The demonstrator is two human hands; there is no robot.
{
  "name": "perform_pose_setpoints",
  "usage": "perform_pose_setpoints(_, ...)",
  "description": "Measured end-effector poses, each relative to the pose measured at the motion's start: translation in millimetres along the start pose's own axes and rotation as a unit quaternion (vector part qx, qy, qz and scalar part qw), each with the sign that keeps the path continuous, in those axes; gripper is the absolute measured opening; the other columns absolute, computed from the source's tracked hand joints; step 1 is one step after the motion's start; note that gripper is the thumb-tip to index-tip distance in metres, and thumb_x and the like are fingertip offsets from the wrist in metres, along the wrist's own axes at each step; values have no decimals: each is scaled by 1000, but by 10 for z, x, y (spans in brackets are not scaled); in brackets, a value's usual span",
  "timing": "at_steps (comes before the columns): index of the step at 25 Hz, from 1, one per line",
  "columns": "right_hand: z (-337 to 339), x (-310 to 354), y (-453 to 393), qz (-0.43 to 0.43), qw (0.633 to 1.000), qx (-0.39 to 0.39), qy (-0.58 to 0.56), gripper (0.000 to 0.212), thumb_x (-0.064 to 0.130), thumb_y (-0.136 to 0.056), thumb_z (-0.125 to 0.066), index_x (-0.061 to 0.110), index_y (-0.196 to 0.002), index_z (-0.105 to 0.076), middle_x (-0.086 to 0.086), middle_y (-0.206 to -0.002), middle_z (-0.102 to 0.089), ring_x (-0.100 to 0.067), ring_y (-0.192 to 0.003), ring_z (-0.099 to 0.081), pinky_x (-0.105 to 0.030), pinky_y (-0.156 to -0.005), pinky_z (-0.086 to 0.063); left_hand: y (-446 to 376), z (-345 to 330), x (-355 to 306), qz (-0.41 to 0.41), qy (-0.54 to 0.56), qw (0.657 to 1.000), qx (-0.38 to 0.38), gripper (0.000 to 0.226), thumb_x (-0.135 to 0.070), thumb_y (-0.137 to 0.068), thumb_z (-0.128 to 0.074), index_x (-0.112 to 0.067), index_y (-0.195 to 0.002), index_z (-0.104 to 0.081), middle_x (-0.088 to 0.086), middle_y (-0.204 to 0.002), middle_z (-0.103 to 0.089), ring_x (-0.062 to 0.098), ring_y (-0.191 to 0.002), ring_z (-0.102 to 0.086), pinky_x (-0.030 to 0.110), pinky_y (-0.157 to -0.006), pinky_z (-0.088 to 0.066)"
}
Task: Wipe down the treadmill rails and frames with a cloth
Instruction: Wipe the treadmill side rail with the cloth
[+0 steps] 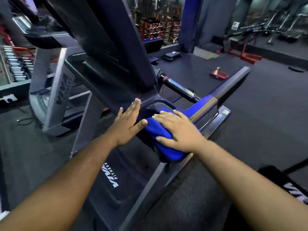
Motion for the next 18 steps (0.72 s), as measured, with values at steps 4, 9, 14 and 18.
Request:
perform_pose_setpoints(4, -11, -514, 393, -89, 995, -42, -33, 73, 59, -88, -44, 29, -153, -30, 4, -162, -27, -17, -152, -13, -65, -116, -14, 9, 33, 54, -6, -5, 1000, 10, 120, -97, -63, 8, -20, -154, 14, -8, -162, 15, 9, -152, 3, 40, -124, 6)
perform_pose_setpoints(9, -130, 494, -170, -160, 986, -24, 49, 69, 57, -88, -39, 14, -141, -49, -3, -145, -52, -25, -145, -34, -57, -120, -15, 6, 150, 23, 29, 139, 990, -4, 136, -103, -48, 8, -21, -157, 4, -7, -163, -7, 1, -147, -2, 27, -120, 8)
perform_pose_setpoints(14, -13, -180, 70, 35, 997, 74, -13, 72, 63, -94, -34, 27, -155, -26, 9, -163, -21, -8, -152, -11, -52, -122, 0, 0, 113, 86, 8, 60, 998, 12, 127, -101, -58, 6, -20, -156, 9, -5, -165, 9, 2, -148, 12, 37, -123, 7)
perform_pose_setpoints(18, -53, -1050, -359, -246, 965, 92, -27, 62, 54, -98, -32, 22, -152, -32, 0, -163, -26, -22, -148, -27, -52, -118, -21, -2, 34, 217, 45, -1, 999, -6, 119, -98, -62, 8, -24, -156, 13, -11, -161, 23, 3, -144, 28, 46, -120, 17)
Point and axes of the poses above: each hand's wrist, its own y-axis away from the middle knuckle, its own z-axis out of the back of the hand, x = y × z, the point moved 8 cm from there along -y, towards the middle knuckle
